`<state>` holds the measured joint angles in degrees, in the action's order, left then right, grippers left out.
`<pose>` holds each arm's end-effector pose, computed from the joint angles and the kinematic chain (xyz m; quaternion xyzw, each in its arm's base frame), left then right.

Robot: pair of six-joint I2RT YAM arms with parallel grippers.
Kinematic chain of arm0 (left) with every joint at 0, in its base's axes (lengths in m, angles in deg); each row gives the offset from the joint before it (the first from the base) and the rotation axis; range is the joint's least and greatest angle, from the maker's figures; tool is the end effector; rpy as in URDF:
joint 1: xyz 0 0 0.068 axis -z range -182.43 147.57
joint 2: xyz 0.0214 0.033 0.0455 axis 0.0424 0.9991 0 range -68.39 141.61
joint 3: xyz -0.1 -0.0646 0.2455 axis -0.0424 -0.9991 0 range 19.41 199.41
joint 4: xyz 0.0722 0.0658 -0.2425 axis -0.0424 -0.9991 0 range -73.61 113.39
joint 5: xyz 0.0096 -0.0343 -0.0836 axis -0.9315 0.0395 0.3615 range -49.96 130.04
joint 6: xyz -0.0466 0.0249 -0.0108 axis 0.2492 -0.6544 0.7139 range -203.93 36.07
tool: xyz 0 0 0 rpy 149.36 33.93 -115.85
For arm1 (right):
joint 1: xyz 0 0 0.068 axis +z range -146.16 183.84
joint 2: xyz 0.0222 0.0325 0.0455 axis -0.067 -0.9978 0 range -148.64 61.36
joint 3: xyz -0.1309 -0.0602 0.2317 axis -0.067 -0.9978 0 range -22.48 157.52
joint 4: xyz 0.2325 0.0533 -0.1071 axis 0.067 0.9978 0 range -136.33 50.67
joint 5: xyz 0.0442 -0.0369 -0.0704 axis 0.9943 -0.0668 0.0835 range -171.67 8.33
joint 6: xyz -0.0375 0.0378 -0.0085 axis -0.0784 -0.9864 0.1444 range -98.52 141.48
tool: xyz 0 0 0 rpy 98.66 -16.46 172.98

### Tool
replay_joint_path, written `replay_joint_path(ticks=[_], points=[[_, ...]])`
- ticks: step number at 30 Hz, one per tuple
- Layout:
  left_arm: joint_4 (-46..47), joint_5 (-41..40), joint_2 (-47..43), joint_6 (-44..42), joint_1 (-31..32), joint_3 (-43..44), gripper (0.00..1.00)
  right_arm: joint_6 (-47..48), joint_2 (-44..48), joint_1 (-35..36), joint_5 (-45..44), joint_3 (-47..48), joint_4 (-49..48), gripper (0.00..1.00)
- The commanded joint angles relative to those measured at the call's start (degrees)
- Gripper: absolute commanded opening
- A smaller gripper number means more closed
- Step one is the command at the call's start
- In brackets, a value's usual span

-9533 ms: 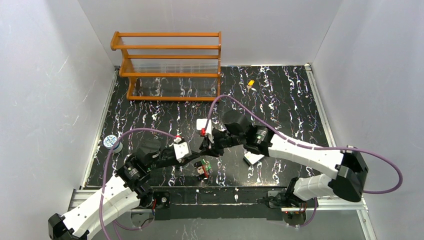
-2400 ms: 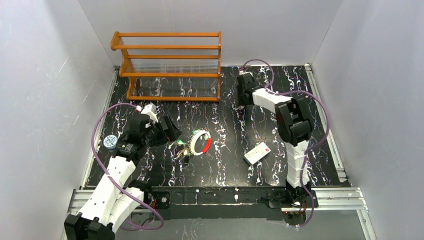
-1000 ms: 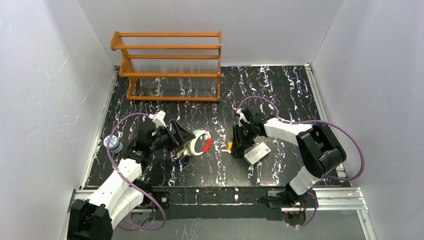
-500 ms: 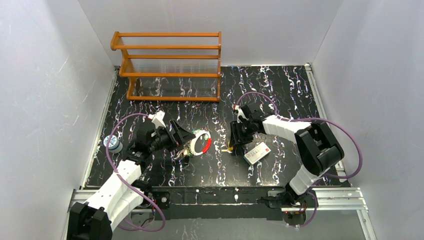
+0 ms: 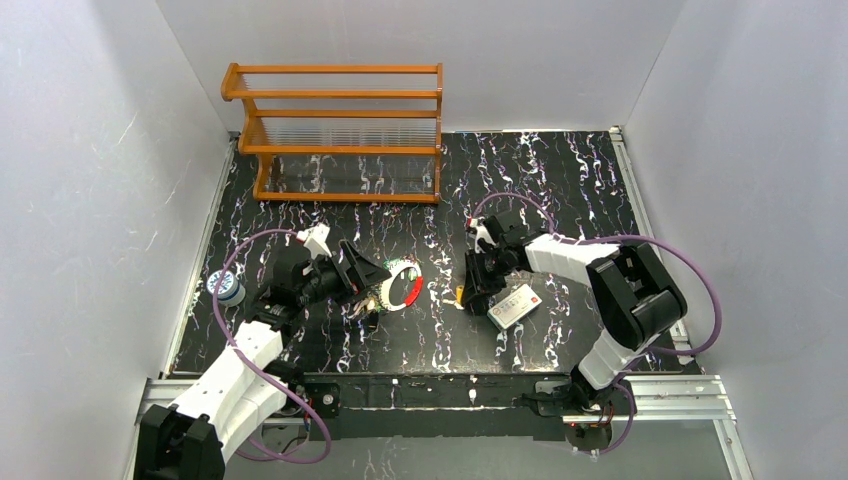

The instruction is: Put the keys on the keyring

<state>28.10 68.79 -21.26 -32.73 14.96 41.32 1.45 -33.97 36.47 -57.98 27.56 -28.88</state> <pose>0.1725 -0.0720 0.2201 -0.0961 0.8027 -0.4796 0.3411 0.2520 0.1783 0.1497 -0.1524 0.9401 0.2811 0.1183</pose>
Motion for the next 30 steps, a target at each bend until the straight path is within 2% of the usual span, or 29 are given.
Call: replay_joint_path(ticks=[1,4,11,16,23,30], points=[[0.30,1.39,-1.14,0.35,0.36,-1.38,0.88,-1.80,2.33,0.16,3.58,-2.56,0.12,0.28],[0.31,1.31,-1.70,0.80,0.41,-1.60,0.88,-2.56,4.02,0.16,4.77,-3.50,-1.06,0.28],[-0.23,1.05,-3.02,1.67,0.54,-2.30,0.88,-2.18,6.46,0.15,-0.16,-2.27,0.94,0.37],[-0.75,0.92,-3.37,1.63,0.50,-2.40,0.88,-1.08,5.35,0.12,0.48,-1.71,0.97,0.37],[-0.71,0.87,-2.98,1.71,0.56,-1.83,0.88,0.09,4.45,0.84,5.90,-1.99,-2.64,0.37],[-1.17,0.83,-3.04,1.63,0.63,-1.48,0.88,1.48,4.29,3.17,2.75,0.13,-2.47,0.39]])
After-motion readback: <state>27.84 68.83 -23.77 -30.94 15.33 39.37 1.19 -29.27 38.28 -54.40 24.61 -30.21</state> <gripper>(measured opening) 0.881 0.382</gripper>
